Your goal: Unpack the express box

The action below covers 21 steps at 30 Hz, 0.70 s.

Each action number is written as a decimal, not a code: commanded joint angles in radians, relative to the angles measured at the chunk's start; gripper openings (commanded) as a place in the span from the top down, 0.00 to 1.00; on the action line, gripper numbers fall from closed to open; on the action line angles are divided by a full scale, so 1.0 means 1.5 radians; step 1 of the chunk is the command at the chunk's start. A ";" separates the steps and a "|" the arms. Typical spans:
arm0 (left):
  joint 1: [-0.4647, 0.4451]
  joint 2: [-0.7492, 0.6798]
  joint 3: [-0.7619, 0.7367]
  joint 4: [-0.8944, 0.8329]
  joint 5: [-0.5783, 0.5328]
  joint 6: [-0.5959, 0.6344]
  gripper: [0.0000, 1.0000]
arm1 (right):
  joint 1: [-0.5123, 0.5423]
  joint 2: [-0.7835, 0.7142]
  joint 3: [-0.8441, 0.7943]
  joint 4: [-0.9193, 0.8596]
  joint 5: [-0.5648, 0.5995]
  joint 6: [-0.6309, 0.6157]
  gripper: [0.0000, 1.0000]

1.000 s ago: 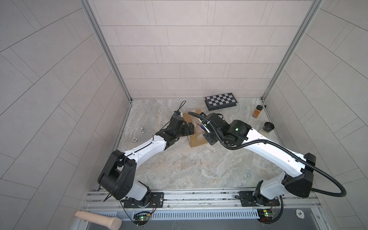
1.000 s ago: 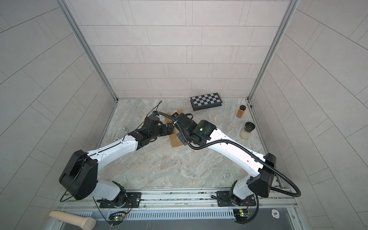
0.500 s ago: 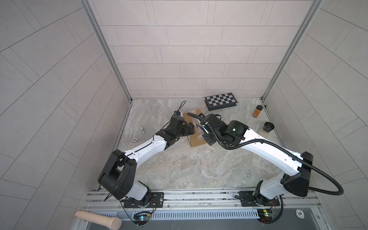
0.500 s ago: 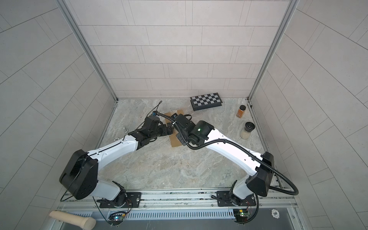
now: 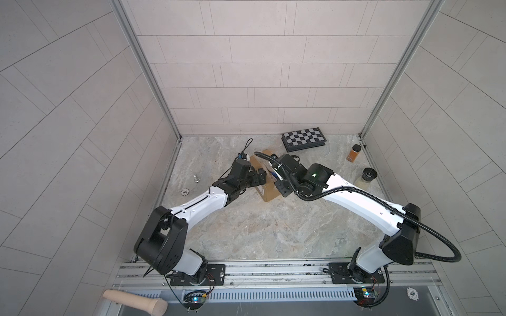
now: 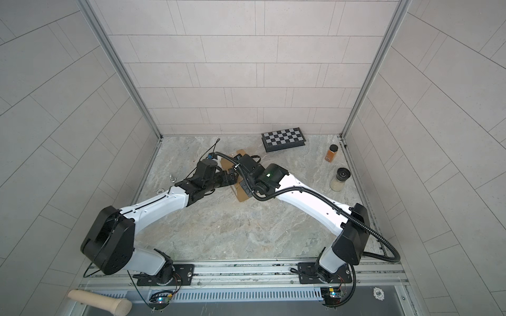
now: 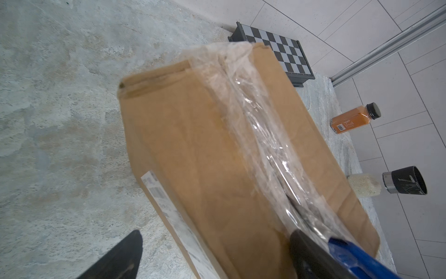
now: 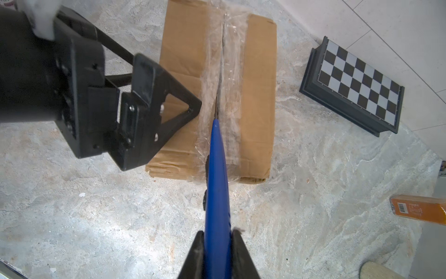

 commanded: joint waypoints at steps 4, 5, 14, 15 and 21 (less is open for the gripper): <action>0.008 -0.041 -0.008 -0.037 0.002 0.011 0.01 | -0.005 0.006 0.000 -0.006 -0.044 -0.029 1.00; 0.007 -0.042 -0.008 -0.044 -0.006 0.012 0.01 | -0.006 0.006 0.000 -0.006 -0.045 -0.036 1.00; 0.003 0.027 0.048 -0.161 -0.103 0.011 0.02 | 0.000 0.012 0.036 -0.061 -0.021 -0.054 1.00; 0.001 0.034 0.053 -0.176 -0.115 0.008 0.02 | 0.003 0.012 0.040 -0.067 -0.013 -0.052 1.00; -0.004 0.046 0.051 -0.232 -0.184 -0.022 0.02 | 0.017 0.008 0.062 -0.123 0.036 -0.045 1.00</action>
